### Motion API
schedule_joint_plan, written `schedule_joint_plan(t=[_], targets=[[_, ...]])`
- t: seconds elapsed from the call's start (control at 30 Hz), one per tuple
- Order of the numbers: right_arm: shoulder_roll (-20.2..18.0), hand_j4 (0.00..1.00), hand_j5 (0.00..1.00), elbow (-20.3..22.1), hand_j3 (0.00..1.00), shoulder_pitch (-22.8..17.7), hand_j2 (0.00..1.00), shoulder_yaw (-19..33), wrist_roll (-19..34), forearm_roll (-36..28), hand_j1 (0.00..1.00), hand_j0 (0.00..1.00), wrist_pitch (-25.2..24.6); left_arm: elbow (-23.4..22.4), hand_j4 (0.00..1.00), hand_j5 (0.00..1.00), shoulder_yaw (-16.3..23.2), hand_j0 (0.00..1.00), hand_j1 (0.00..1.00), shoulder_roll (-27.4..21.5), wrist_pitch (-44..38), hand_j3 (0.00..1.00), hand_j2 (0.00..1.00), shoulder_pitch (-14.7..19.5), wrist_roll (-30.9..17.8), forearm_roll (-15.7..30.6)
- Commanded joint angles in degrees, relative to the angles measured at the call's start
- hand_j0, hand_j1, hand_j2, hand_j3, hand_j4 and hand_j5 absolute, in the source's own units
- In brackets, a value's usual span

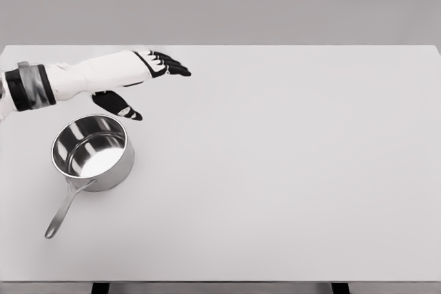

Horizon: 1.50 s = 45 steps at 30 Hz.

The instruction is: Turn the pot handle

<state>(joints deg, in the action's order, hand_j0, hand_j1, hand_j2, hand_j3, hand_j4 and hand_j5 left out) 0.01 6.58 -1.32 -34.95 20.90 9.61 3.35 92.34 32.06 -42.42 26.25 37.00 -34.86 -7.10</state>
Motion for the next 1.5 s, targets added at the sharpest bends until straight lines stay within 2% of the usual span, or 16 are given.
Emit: schedule_joint_plan(t=[0.0, 0.17, 0.27, 0.37, 0.47, 0.53, 0.6, 0.77, 0.97, 1.1, 1.17, 1.23, 1.3, 1.33, 1.37, 1.47], targets=[[0.0, 1.00, 1.00, 0.0, 1.00, 0.0, 1.00, 0.0, 0.0, 0.0, 1.00, 1.00, 0.1, 0.2, 1.00, 1.00, 2.4, 1.00, 1.00, 0.9, -0.2, 1.00, 1.00, 0.0, -0.1, 0.3], [0.0, 1.00, 1.00, -0.5, 1.00, -0.6, 1.00, 0.1, 0.0, -0.2, 1.00, 1.00, -0.4, 1.2, 1.00, 1.00, 2.5, 1.00, 1.00, 1.1, 0.4, 1.00, 1.00, 0.1, -0.1, 0.3], [0.0, 1.00, 1.00, -0.4, 1.00, -0.5, 1.00, 0.1, 0.0, -0.2, 1.00, 1.00, -0.4, 8.7, 1.00, 1.00, 2.7, 1.00, 1.00, -1.6, 1.6, 1.00, 1.00, -0.8, -0.1, -0.2], [0.0, 1.00, 1.00, -0.4, 1.00, -0.5, 1.00, 0.1, 0.0, -0.2, 1.00, 1.00, -0.5, 8.7, 1.00, 1.00, 2.8, 1.00, 1.00, -3.2, 3.2, 1.00, 1.00, -1.0, -0.1, -0.1], [0.0, 1.00, 1.00, -0.4, 1.00, -0.5, 1.00, 0.1, 0.0, -0.2, 1.00, 1.00, -0.5, 8.8, 1.00, 1.00, 4.5, 1.00, 1.00, -9.1, 8.7, 1.00, 1.00, 0.5, -0.1, 0.5], [0.0, 1.00, 1.00, -0.4, 1.00, -0.5, 1.00, 0.1, 0.0, -0.2, 1.00, 1.00, -0.5, 8.7, 1.00, 1.00, 9.4, 1.00, 1.00, -12.1, 8.7, 1.00, 1.00, 4.5, -0.1, 0.5], [0.0, 1.00, 1.00, -0.4, 1.00, -0.5, 1.00, 0.1, 0.0, -0.2, 1.00, 1.00, -0.5, 8.8, 1.00, 1.00, 9.7, 1.00, 1.00, -18.1, 8.7, 1.00, 1.00, 4.7, 1.1, 0.6], [0.0, 1.00, 1.00, -0.5, 1.00, -0.5, 1.00, 0.1, 0.0, -0.2, 1.00, 1.00, -0.4, 8.8, 1.00, 1.00, 9.6, 1.00, 1.00, -18.1, 8.7, 1.00, 1.00, 0.4, 2.5, 0.9], [0.0, 1.00, 1.00, -0.5, 1.00, -0.5, 1.00, 0.1, 0.0, -0.2, 1.00, 1.00, -0.5, 8.8, 1.00, 1.00, 9.6, 1.00, 1.00, -18.0, 8.7, 1.00, 1.00, 0.4, 3.4, 11.9], [0.0, 1.00, 1.00, -0.5, 1.00, -0.5, 1.00, 0.1, 0.0, -0.2, 1.00, 1.00, -0.5, 8.8, 1.00, 1.00, 9.3, 1.00, 1.00, -20.5, 8.7, 1.00, 1.00, 0.4, 3.5, 11.7], [0.0, 1.00, 1.00, -0.4, 1.00, -0.5, 1.00, 0.1, 0.0, -0.2, 1.00, 1.00, -0.5, 8.8, 1.00, 1.00, 9.5, 1.00, 1.00, -18.8, 8.7, 1.00, 1.00, 0.4, 3.5, 11.8], [0.0, 1.00, 1.00, -0.4, 1.00, -0.5, 1.00, 0.1, 0.0, -0.2, 1.00, 1.00, -0.5, 8.8, 1.00, 1.00, 9.9, 1.00, 1.00, -18.4, 8.7, 1.00, 1.00, 2.6, 3.5, 12.3], [0.0, 1.00, 1.00, -0.5, 1.00, -0.5, 1.00, 0.1, 0.0, -0.2, 1.00, 1.00, -0.5, 8.8, 1.00, 1.00, 15.8, 1.00, 1.00, -17.9, 8.7, 1.00, 1.00, 8.2, 3.6, 12.4], [0.0, 1.00, 1.00, -0.5, 1.00, -0.5, 1.00, 0.1, 0.0, -0.2, 1.00, 1.00, -0.5, 8.8, 1.00, 1.00, 23.6, 1.00, 1.00, -17.9, 8.7, 1.00, 1.00, 14.0, 5.2, 12.4], [0.0, 1.00, 1.00, -0.4, 1.00, -0.5, 1.00, 0.1, 0.0, -0.2, 1.00, 1.00, -0.5, 8.8, 1.00, 1.00, 26.9, 1.00, 1.00, -18.1, 8.7, 1.00, 1.00, 16.3, 7.2, 12.3], [0.0, 1.00, 1.00, -0.5, 1.00, -0.5, 1.00, 0.1, 0.0, -0.2, 1.00, 1.00, -0.5, 8.8, 1.00, 1.00, 32.8, 1.00, 1.00, -20.9, 8.7, 1.00, 1.00, 18.5, 10.9, 12.3]])
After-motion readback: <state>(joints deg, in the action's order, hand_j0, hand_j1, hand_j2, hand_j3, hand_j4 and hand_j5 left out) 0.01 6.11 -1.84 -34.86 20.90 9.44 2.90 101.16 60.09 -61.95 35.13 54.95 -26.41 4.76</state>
